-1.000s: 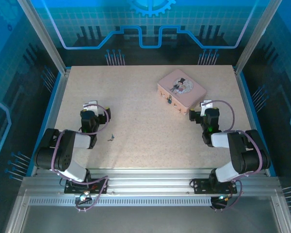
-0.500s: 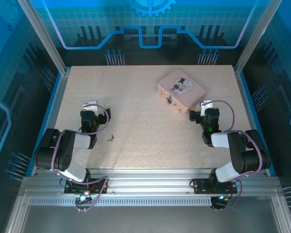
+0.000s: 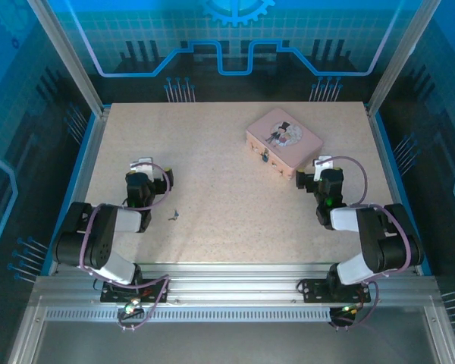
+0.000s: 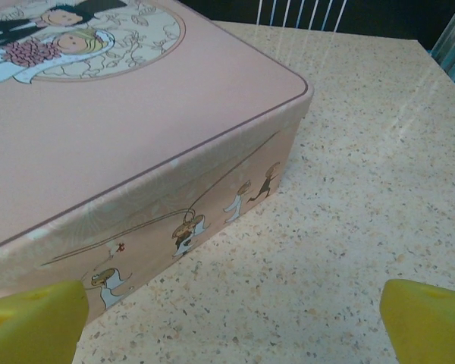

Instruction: Unlock a padlock with a key

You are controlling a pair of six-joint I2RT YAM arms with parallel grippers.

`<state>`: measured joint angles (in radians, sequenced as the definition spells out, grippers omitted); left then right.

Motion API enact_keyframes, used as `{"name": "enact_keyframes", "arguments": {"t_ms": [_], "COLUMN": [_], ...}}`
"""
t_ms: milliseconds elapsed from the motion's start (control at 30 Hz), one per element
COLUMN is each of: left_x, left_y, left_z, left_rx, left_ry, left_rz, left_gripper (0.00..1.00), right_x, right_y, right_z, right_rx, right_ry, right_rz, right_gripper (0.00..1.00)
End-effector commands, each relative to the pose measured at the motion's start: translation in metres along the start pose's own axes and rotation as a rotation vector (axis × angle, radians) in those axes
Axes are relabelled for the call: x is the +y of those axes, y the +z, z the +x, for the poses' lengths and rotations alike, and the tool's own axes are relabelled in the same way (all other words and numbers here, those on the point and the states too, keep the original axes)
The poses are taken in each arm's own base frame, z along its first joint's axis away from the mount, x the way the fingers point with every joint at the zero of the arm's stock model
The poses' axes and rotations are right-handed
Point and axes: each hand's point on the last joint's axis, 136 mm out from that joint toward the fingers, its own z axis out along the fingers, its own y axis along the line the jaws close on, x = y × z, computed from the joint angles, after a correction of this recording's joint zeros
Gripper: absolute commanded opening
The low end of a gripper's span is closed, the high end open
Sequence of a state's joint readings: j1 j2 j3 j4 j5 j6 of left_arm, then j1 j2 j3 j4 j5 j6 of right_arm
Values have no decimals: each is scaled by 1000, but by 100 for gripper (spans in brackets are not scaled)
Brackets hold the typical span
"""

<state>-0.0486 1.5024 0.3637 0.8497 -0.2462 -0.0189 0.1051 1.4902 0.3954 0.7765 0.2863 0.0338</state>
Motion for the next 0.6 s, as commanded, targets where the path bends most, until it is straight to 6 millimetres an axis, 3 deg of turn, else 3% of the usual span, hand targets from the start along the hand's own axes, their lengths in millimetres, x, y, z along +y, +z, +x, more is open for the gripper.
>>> {"name": "enact_keyframes", "arguments": {"t_ms": [0,167,300,400,567], "left_x": [2,-3,-24,-39,-87], "left_y": [-4,-8,-9,-7,-6], "left_z": [-36,-75,-100,-105,-111], "left_rx": [-20,33,73,147,226], "left_ry": [6,-51,-198,-447,-523], "left_rz": [-33,-33,72,180,422], "left_gripper": [99,99,99,99,99], "right_x": [-2,-16,-35,-69,-49], "right_y": [-8,-22,-43,-66,-53], "right_z": [-13,-37,-64,-45,-74], "right_rx": [-67,-16,-1,176,210], "right_ry": [18,48,272,592,589], "right_rz": [-7,39,68,246,19], "right_gripper": [100,100,100,100,100]}}
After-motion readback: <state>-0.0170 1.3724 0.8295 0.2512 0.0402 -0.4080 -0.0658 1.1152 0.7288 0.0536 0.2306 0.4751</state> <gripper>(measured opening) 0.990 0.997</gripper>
